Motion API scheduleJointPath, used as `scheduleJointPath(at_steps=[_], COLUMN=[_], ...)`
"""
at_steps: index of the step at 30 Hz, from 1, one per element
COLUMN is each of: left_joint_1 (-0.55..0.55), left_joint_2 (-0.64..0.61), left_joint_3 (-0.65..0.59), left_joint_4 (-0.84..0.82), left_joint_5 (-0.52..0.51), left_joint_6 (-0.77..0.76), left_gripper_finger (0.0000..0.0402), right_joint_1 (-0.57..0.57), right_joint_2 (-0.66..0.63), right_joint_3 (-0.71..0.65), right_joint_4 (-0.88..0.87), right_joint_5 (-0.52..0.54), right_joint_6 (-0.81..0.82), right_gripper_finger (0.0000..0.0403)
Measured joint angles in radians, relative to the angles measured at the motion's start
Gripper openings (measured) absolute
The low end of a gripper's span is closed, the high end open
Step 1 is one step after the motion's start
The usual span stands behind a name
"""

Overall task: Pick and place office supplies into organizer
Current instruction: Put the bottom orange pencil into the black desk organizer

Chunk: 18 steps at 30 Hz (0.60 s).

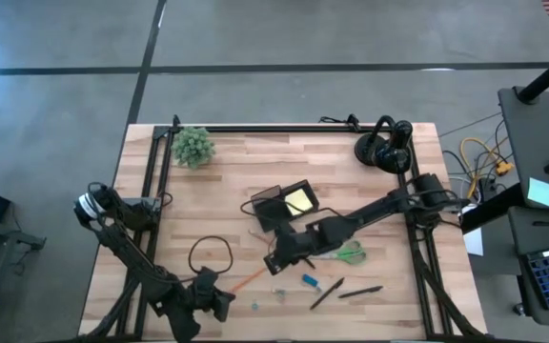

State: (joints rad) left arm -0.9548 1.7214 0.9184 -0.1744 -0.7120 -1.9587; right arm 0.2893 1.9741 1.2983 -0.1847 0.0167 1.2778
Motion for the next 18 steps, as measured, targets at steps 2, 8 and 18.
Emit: scheduleJointPath(at_steps=[2,8,18], left_joint_1=[0.002,0.001,0.002], left_joint_2=[0.000,-0.003,-0.003], left_joint_3=[-0.006,-0.005,-0.007], left_joint_4=[-0.001,0.013,0.034], left_joint_5=[0.000,0.001,0.002], left_joint_6=[0.000,-0.001,-0.001], left_gripper_finger=[0.0000,0.0000,0.0000], right_joint_1=[-0.002,0.001,0.000], right_joint_2=[0.046,0.125,0.152], right_joint_3=[0.004,0.095,0.108], right_joint_4=[0.001,0.043,-0.014], right_joint_5=[-0.020,-0.061,-0.050], right_joint_6=[0.003,-0.005,-0.052], right_gripper_finger=[0.0053,0.0039,0.0027])
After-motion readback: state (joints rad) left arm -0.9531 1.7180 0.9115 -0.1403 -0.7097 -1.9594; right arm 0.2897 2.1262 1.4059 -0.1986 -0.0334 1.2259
